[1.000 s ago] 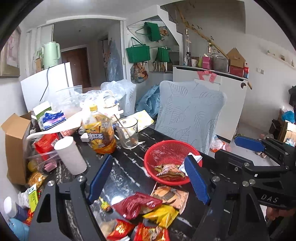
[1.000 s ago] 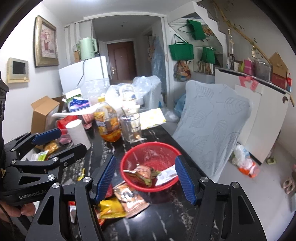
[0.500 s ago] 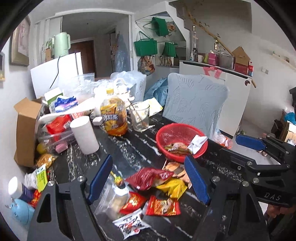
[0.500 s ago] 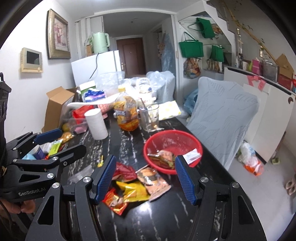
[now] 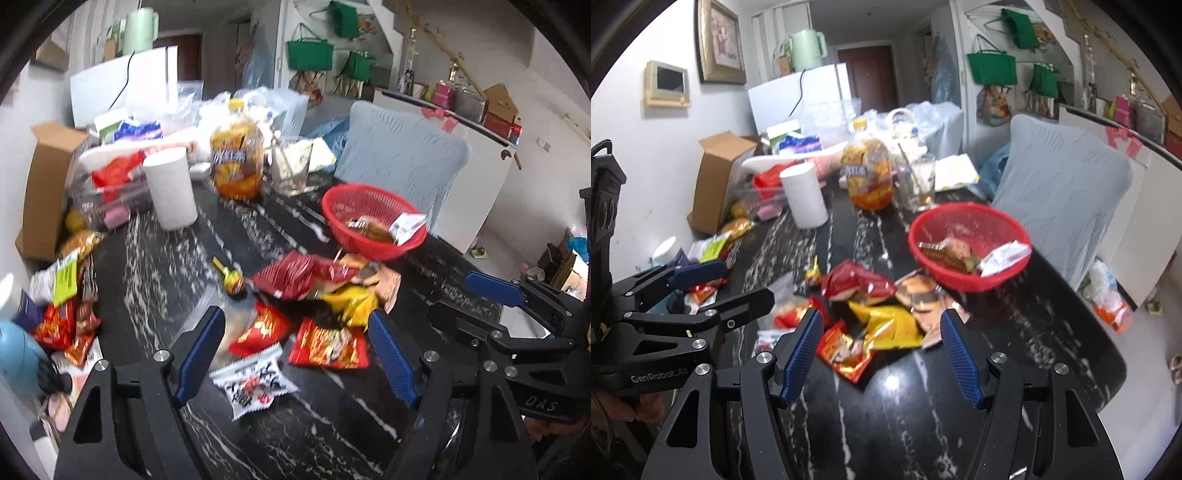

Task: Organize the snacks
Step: 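Withdraw both tools from the basket back toward the snack pile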

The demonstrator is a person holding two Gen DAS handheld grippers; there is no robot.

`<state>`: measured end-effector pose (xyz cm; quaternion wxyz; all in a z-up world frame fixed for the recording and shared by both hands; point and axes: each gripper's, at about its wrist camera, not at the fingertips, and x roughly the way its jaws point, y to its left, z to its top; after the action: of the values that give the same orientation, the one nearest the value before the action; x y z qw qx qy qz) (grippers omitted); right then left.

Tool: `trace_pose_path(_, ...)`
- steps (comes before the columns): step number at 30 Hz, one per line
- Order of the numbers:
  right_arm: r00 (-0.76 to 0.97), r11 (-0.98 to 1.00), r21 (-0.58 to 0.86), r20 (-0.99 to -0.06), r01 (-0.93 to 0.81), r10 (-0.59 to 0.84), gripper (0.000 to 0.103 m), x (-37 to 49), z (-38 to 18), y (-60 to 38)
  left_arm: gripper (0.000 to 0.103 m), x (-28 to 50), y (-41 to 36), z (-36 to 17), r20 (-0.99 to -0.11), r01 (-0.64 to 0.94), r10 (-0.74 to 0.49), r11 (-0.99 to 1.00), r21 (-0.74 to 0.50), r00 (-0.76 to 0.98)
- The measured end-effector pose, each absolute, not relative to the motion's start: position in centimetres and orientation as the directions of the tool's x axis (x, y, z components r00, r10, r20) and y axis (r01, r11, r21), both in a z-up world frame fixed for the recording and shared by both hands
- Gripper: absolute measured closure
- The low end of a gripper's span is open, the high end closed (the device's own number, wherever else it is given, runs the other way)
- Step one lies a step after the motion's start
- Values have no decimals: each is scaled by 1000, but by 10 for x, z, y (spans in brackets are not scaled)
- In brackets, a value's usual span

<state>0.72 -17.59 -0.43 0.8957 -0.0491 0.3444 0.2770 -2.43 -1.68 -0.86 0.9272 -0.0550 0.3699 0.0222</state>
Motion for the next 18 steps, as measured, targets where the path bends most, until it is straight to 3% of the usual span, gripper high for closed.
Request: trace_pose_path(18,446,799,185,-747,-572,492,37,17,-68,-150,24,-18,12,-70,-784,-160,-7,978,-136,621)
